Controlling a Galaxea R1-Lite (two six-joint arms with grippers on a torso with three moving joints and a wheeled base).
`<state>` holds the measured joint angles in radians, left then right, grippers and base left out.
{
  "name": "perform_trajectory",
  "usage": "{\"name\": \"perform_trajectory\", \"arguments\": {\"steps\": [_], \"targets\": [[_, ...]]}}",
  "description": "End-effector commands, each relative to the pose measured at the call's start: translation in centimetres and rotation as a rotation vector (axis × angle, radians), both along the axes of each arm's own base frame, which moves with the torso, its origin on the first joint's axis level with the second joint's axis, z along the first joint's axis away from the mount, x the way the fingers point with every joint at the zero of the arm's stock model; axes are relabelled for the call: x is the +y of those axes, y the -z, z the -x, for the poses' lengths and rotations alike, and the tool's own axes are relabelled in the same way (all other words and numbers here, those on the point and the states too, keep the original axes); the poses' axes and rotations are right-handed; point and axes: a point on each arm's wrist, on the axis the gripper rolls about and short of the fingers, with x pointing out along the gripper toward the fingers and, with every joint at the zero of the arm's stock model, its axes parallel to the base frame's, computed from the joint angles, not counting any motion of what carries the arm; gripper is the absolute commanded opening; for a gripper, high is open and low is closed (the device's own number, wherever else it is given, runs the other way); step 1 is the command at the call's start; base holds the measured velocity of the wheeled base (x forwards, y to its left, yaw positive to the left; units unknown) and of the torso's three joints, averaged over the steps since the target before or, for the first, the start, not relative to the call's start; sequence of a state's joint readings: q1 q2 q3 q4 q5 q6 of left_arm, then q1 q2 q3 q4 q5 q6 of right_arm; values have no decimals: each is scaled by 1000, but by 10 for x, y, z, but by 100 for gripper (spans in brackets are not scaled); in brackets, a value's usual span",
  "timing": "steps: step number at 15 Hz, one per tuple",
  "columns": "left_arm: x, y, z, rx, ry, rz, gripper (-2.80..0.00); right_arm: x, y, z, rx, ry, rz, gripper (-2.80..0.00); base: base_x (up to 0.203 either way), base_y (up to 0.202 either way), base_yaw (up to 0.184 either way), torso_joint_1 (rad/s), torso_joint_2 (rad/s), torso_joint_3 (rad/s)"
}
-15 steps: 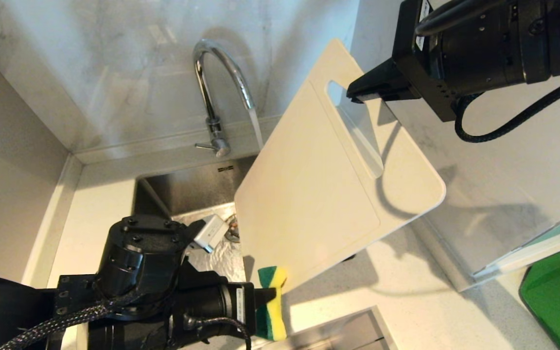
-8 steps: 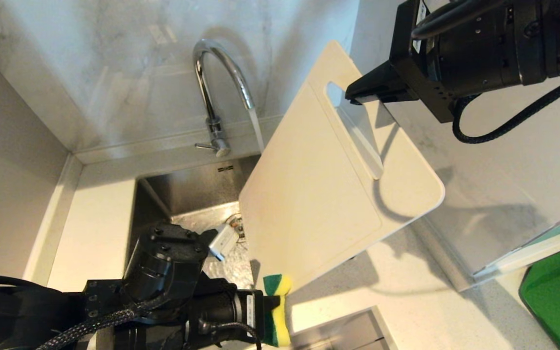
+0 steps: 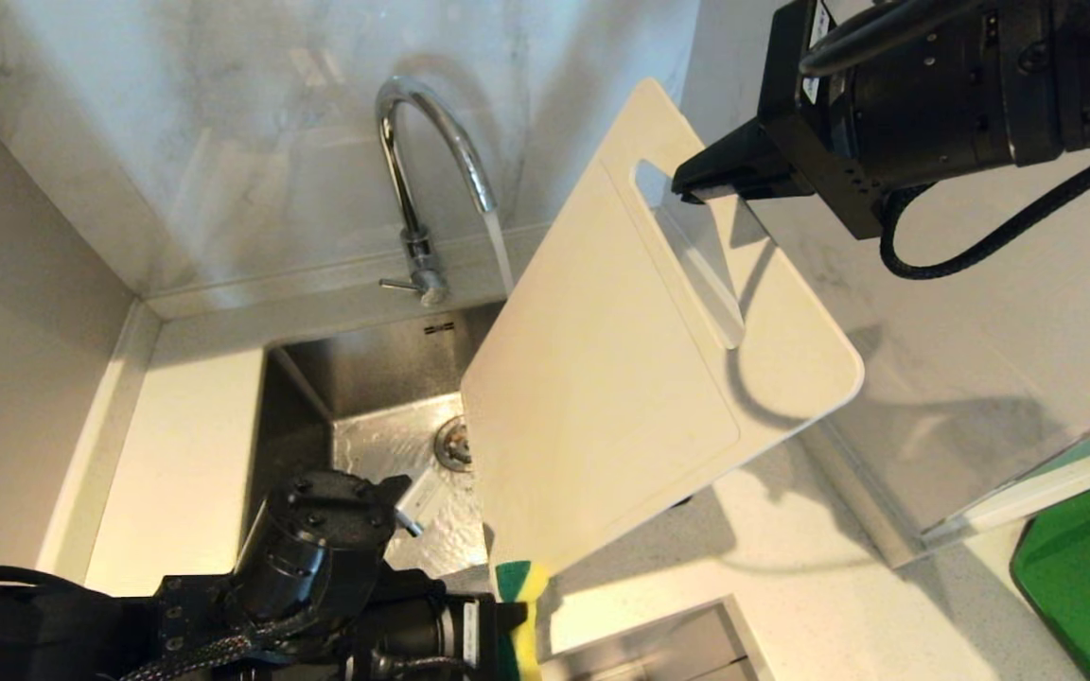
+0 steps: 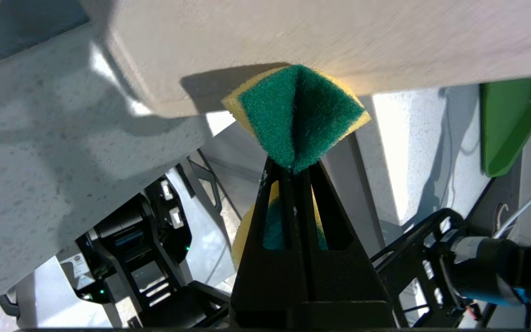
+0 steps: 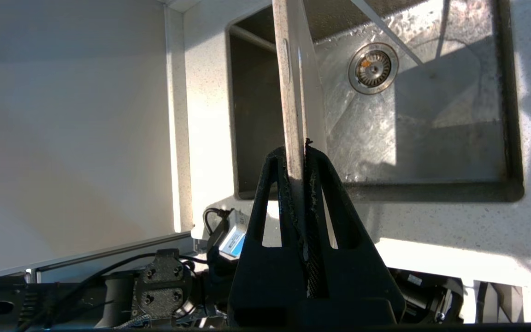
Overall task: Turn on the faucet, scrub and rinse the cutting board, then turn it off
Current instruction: Scrub the cutting board underwater, then put down the cutting board
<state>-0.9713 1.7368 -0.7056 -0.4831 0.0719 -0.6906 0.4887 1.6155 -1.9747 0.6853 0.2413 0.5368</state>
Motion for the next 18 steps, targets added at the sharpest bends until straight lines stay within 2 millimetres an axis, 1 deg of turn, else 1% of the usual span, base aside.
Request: {"name": "perform_trajectory", "arguments": {"steps": [1, 8, 10, 11, 15, 18], "targets": [[7, 9, 4, 5, -10, -8, -280, 0, 0, 1, 5, -1, -1, -280, 0, 0, 0, 0, 0, 0], [33, 30, 21, 32, -45, -19, -280, -1, 0, 1, 3, -1, -2, -280, 0, 0, 0, 0, 0, 0], [42, 35, 22, 36, -61, -23, -280, -1, -1, 2, 3, -1, -2, -280, 0, 0, 0, 0, 0, 0], [48, 34, 20, 31, -81, -15, -280, -1, -1, 2, 3, 0, -2, -280, 0, 0, 0, 0, 0, 0], [80, 13, 10, -31, -187, 52, -280, -3, -1, 1, 1, 9, -3, -280, 0, 0, 0, 0, 0, 0], [97, 5, 12, -48, -227, 46, -280, -5, -3, 5, -6, 11, -8, -280, 0, 0, 0, 0, 0, 0]]}}
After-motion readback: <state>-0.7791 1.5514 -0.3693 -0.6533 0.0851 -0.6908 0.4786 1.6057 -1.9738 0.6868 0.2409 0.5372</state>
